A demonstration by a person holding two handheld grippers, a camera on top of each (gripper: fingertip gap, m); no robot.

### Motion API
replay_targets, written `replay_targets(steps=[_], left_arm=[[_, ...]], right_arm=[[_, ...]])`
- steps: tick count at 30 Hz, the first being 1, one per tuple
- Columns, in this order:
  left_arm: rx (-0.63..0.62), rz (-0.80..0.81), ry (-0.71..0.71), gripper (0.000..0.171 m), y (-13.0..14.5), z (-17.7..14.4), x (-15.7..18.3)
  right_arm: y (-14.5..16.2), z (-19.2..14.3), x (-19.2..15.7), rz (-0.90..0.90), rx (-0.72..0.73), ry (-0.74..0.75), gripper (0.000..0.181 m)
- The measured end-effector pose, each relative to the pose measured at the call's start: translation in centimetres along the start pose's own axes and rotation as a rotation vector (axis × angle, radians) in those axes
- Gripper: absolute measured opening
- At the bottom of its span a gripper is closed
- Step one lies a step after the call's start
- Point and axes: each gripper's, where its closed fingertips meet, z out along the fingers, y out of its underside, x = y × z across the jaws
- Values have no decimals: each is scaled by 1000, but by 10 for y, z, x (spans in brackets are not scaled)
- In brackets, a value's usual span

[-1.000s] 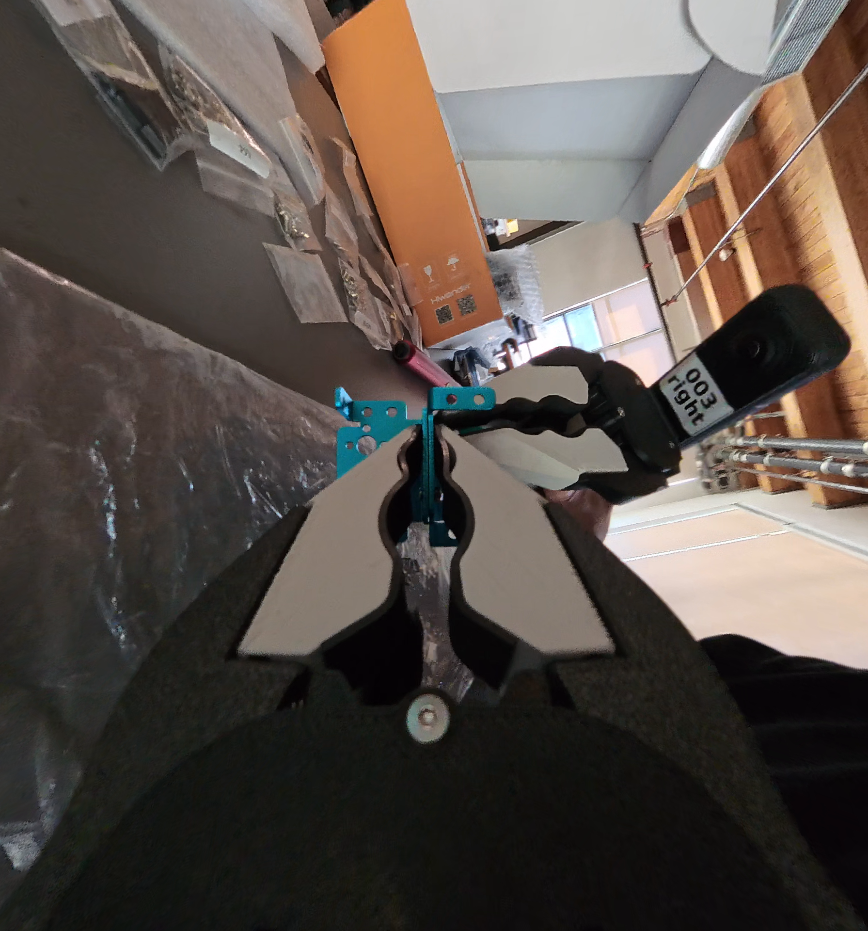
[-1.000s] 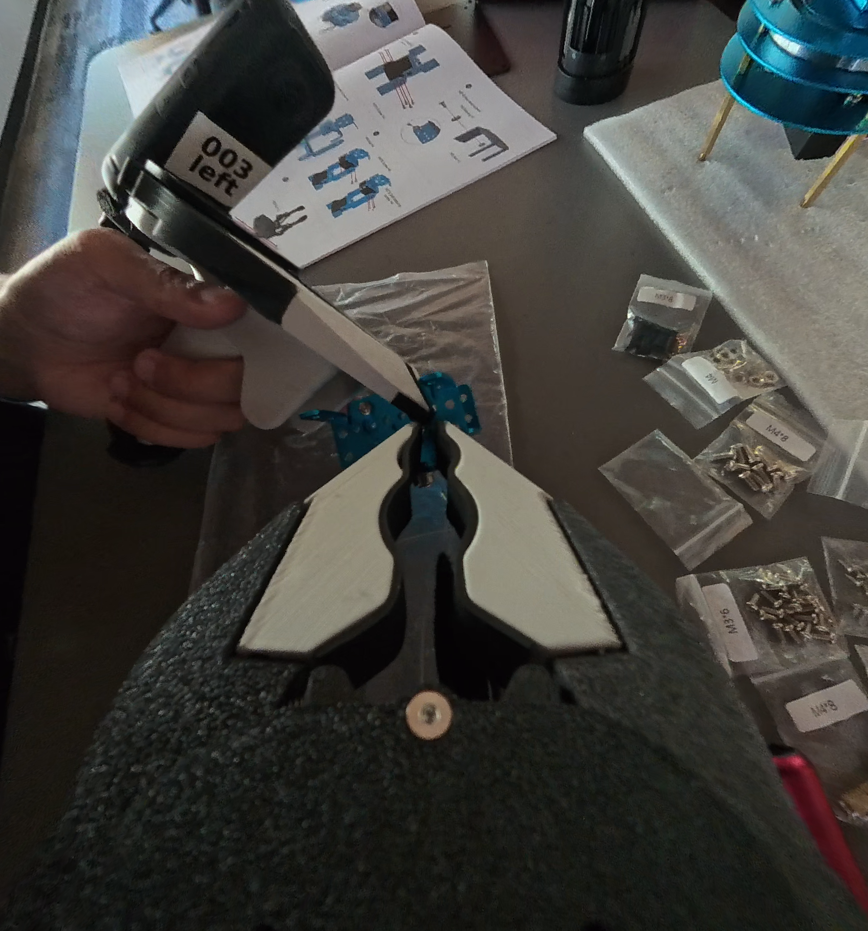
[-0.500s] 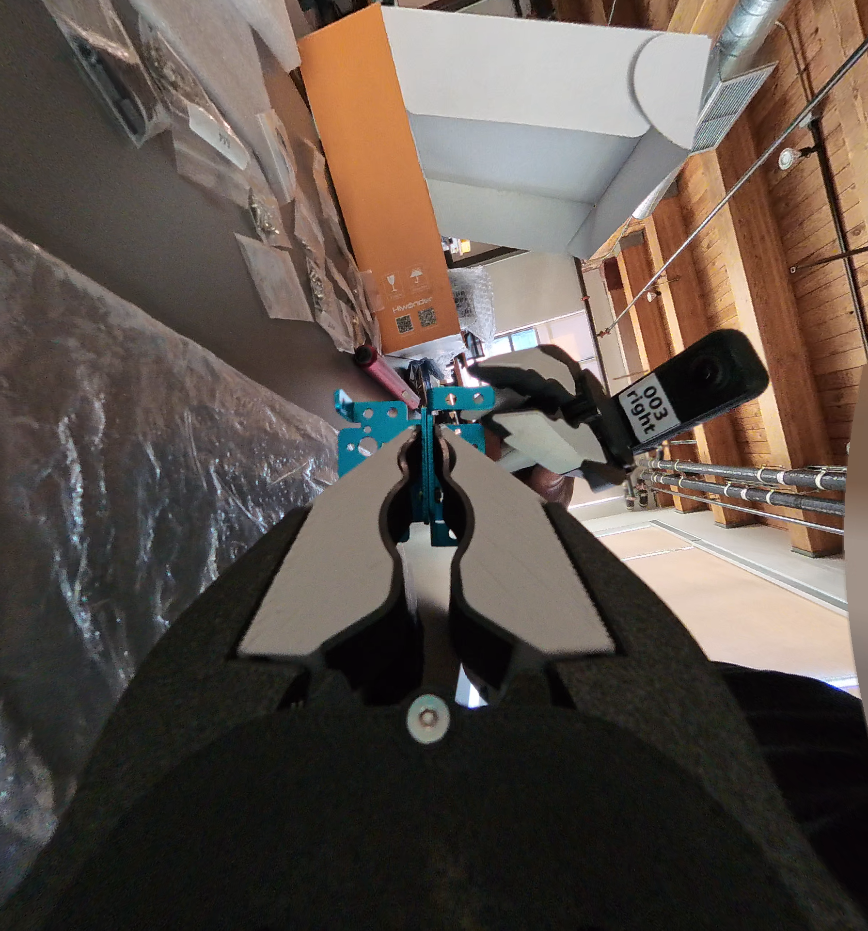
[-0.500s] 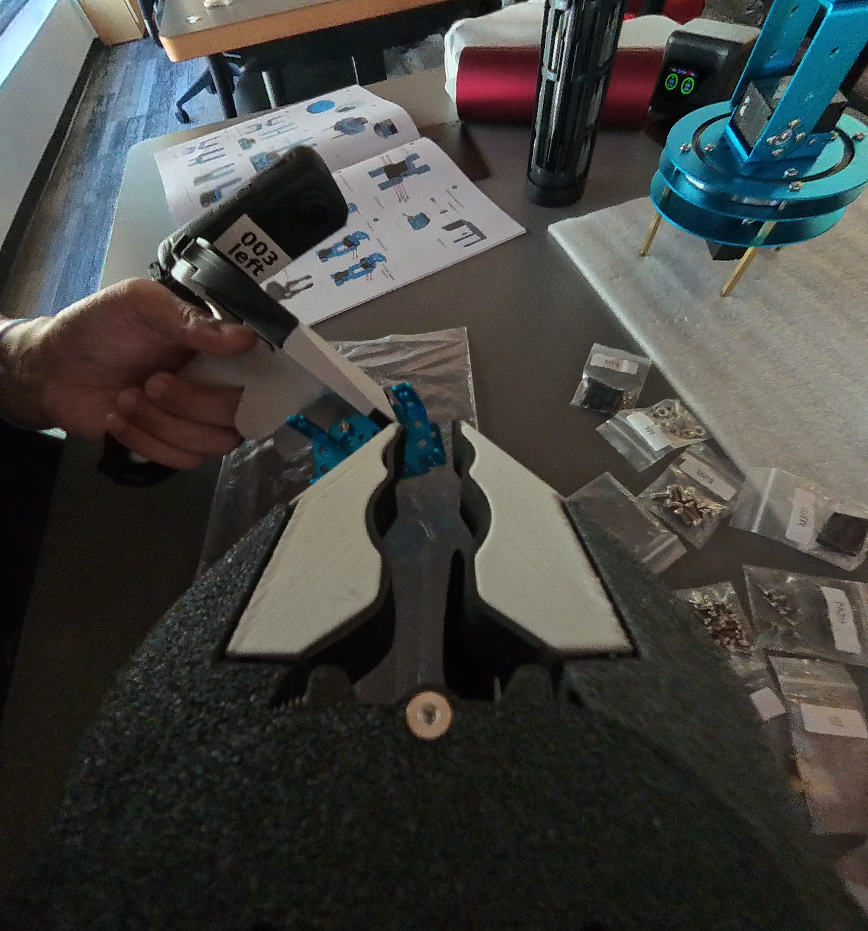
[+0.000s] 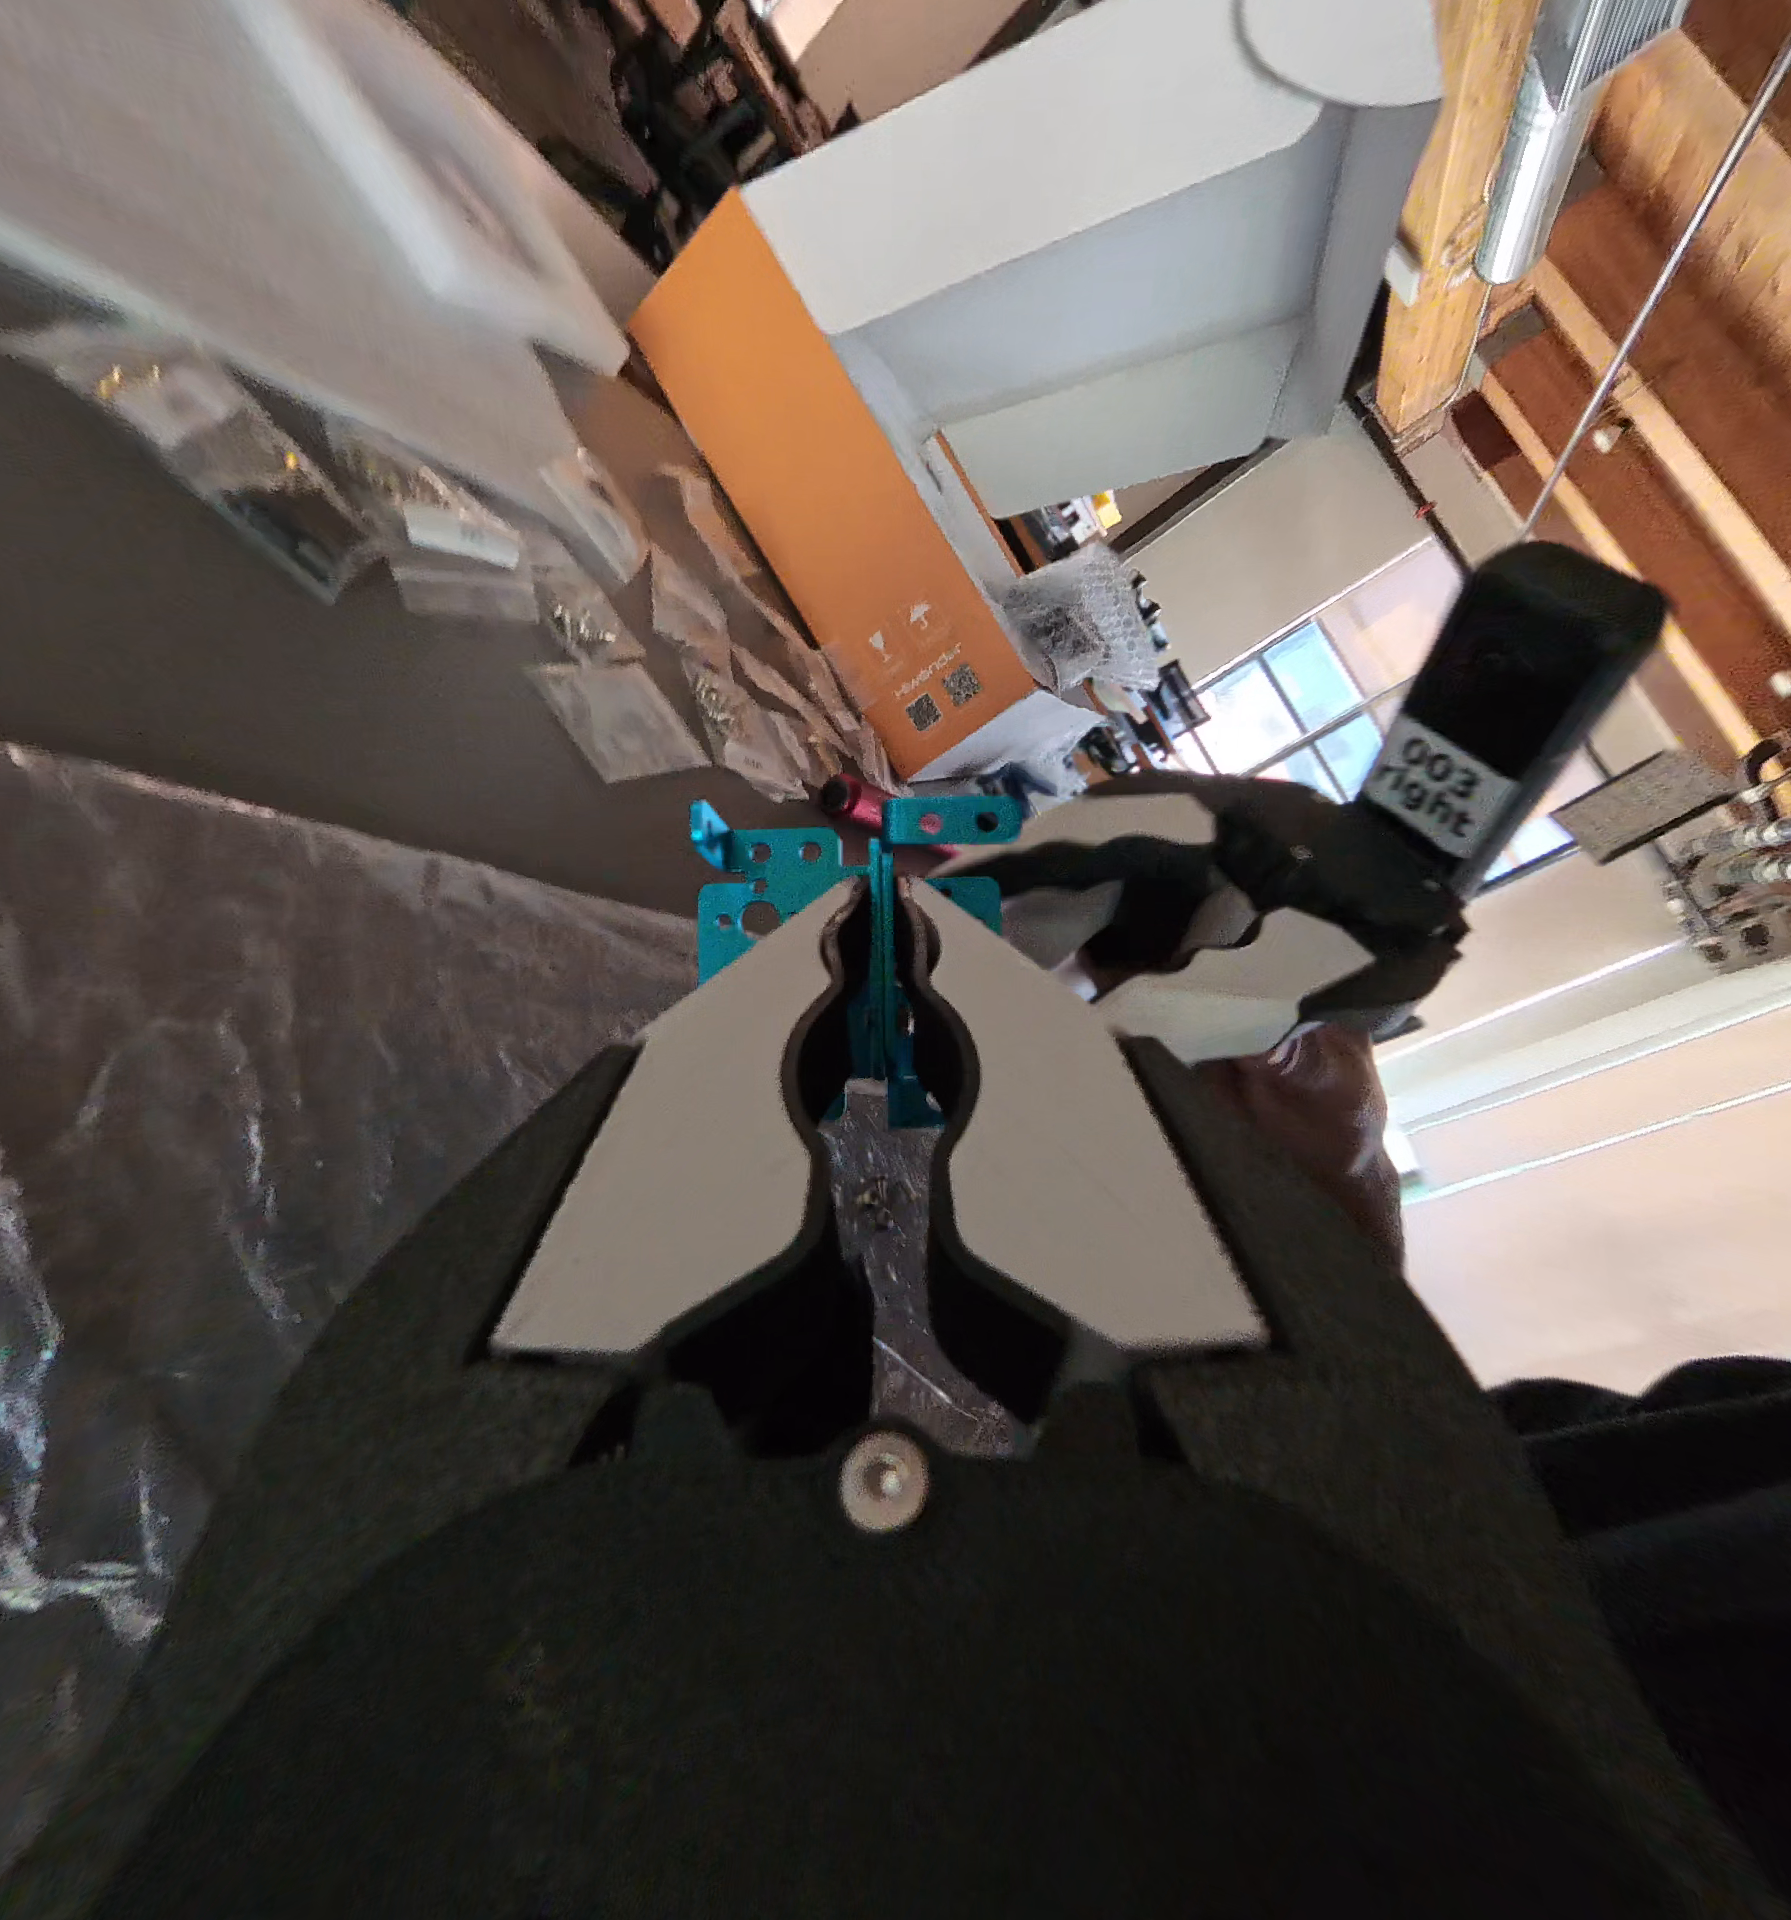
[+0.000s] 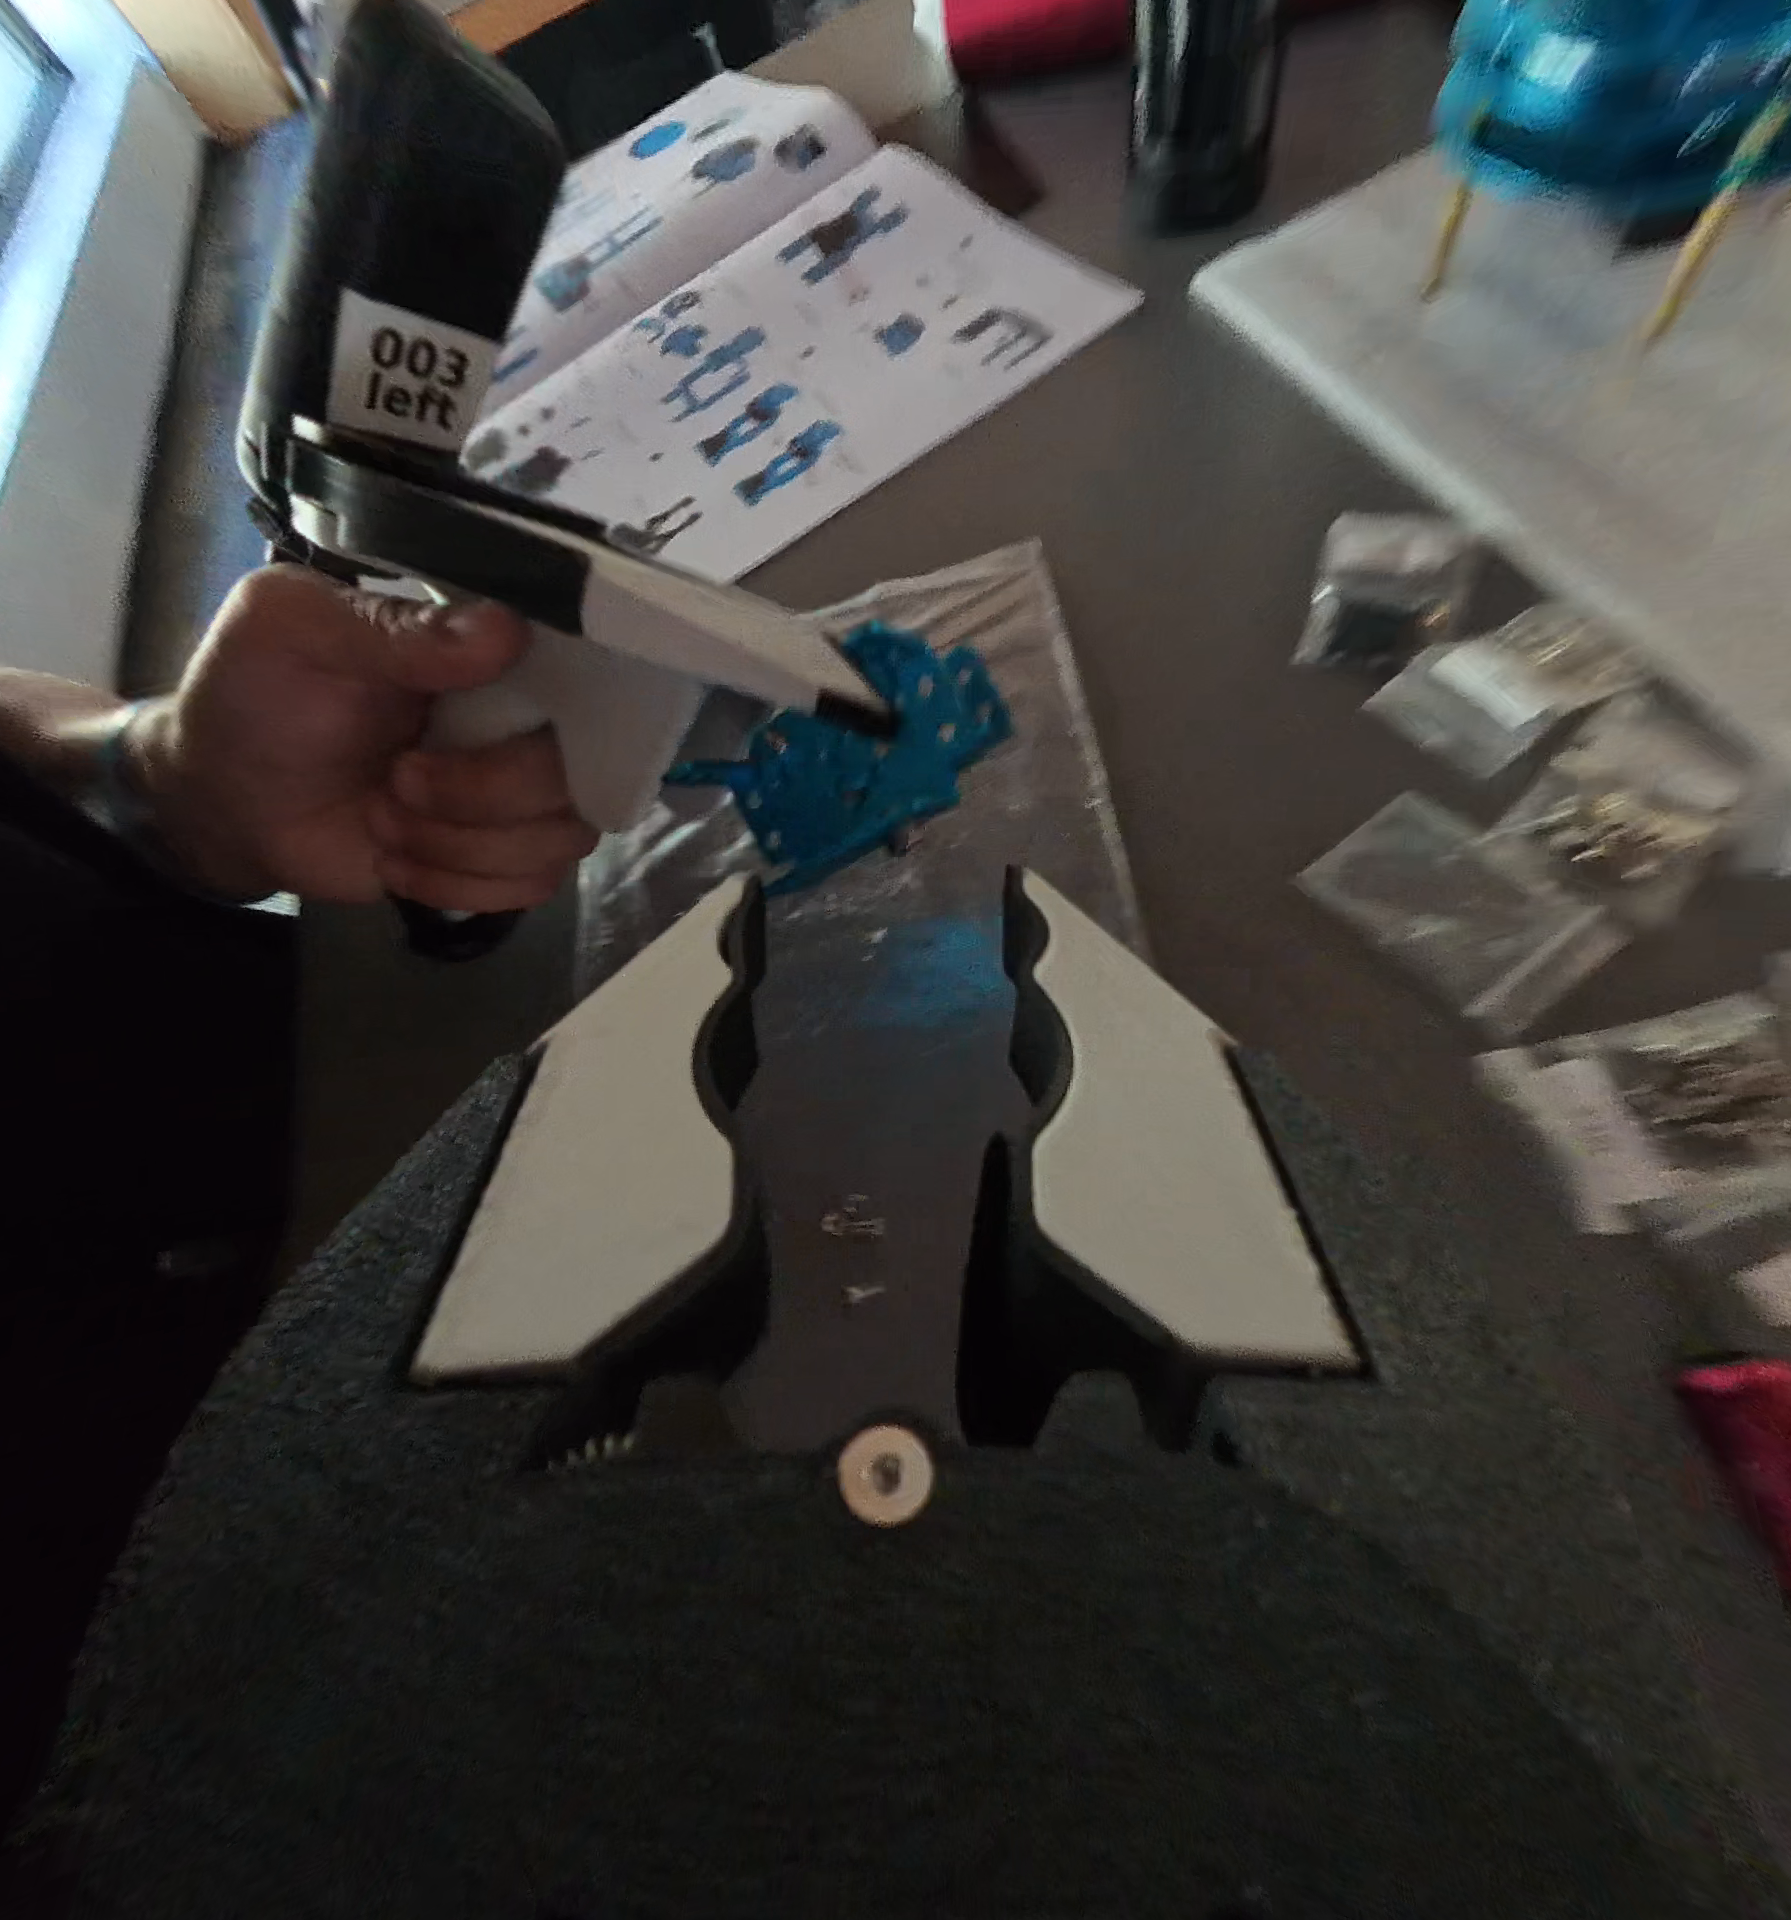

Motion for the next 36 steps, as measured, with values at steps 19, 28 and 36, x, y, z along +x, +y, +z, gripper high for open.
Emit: replay_targets(steps=[19, 28, 36], left_arm=[[-344, 699, -175, 8, 48, -32, -12], [-375, 1025, -344, 7, 63, -32, -12], [-318, 1033, -432, 7, 64, -37, -13]], right_arm=[[26, 38, -9, -80, -57, 14, 8], [44, 41, -13, -178, -140, 27, 8], [40, 41, -17, -224, -122, 15, 7]])
